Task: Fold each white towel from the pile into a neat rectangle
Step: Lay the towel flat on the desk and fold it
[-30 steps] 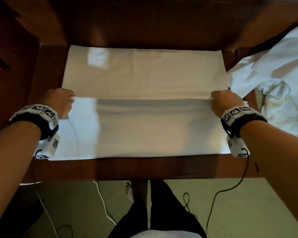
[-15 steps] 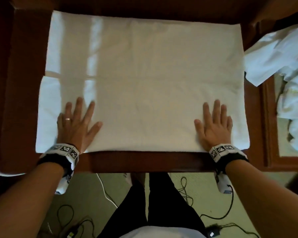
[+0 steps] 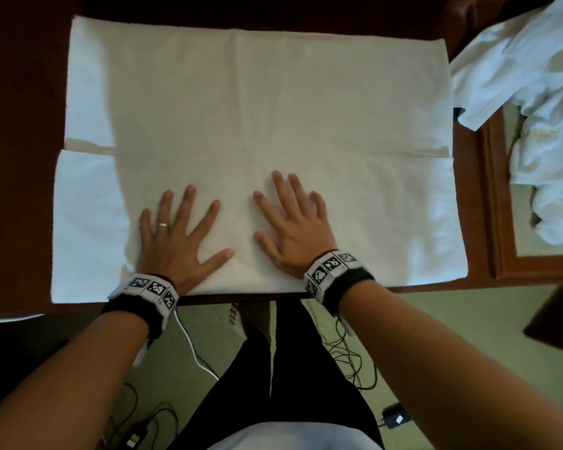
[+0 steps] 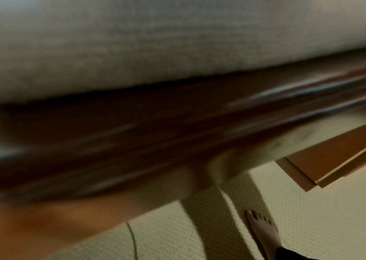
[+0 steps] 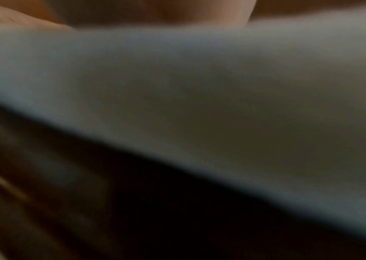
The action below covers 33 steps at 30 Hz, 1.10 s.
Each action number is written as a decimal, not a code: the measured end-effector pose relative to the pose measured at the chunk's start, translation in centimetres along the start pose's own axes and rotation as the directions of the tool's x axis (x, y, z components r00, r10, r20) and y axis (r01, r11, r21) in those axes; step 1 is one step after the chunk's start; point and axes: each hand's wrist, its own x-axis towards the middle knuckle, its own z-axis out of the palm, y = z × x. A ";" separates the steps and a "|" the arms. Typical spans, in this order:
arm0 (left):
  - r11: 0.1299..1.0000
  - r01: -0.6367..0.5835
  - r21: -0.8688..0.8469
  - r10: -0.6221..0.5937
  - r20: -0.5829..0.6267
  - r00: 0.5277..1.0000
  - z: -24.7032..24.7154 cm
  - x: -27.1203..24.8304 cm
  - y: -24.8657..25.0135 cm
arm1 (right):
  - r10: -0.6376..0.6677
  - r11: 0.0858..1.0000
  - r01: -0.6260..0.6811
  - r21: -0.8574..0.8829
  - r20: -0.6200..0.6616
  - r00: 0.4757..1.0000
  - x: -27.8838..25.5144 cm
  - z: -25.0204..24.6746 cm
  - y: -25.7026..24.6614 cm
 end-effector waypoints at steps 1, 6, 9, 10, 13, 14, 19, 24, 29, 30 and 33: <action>1.000 0.009 0.001 -0.009 -0.006 1.000 0.2 0.1 0.1 | -0.009 1.000 0.010 -0.020 0.037 0.999 0.0 0.3 0.2; 1.000 0.013 -0.001 -0.013 -0.023 1.000 0.4 0.0 -0.3 | 0.244 0.969 -0.243 -0.030 0.017 0.970 -3.6 0.3 10.6; 1.000 0.001 -0.013 -0.001 -0.018 1.000 0.1 0.1 -0.1 | 0.492 0.870 -0.492 0.022 0.008 0.871 -6.5 -1.3 17.8; 1.000 -0.007 -0.013 0.007 -0.014 1.000 0.0 0.2 0.0 | 0.527 0.850 -0.527 0.010 0.018 0.849 -7.1 -1.7 19.1; 0.998 -0.025 -0.050 0.024 -0.014 1.000 -0.4 0.2 0.0 | 0.570 0.822 -0.570 0.019 -0.027 0.821 -6.8 -2.3 18.4; 0.997 -0.036 -0.062 0.035 -0.017 0.999 -0.5 0.1 0.2 | 0.550 0.835 -0.548 0.037 -0.047 0.834 -6.3 -2.3 16.9; 0.983 -0.175 0.050 0.171 0.065 0.983 -0.4 -0.2 -0.4 | 0.249 0.968 -0.250 0.005 0.086 0.965 -4.9 0.0 8.0; 0.986 0.162 0.041 -0.165 0.060 0.985 -1.2 -0.7 -8.7 | 0.271 0.961 -0.277 0.022 0.138 0.953 -5.0 0.1 8.0; 0.949 0.313 0.032 -0.315 0.085 0.945 -4.2 1.5 -10.6 | 0.281 0.955 -0.293 0.033 0.200 0.939 -4.5 -0.7 7.3; 0.968 0.248 0.029 -0.250 0.069 0.966 -4.2 1.5 -9.6 | 0.277 0.957 -0.288 0.021 0.218 0.936 -4.5 -1.1 7.3; 0.995 0.099 -0.028 -0.095 0.112 0.989 -3.2 0.2 -6.4 | 0.272 0.960 -0.280 -0.012 0.279 0.921 -4.8 -2.1 7.3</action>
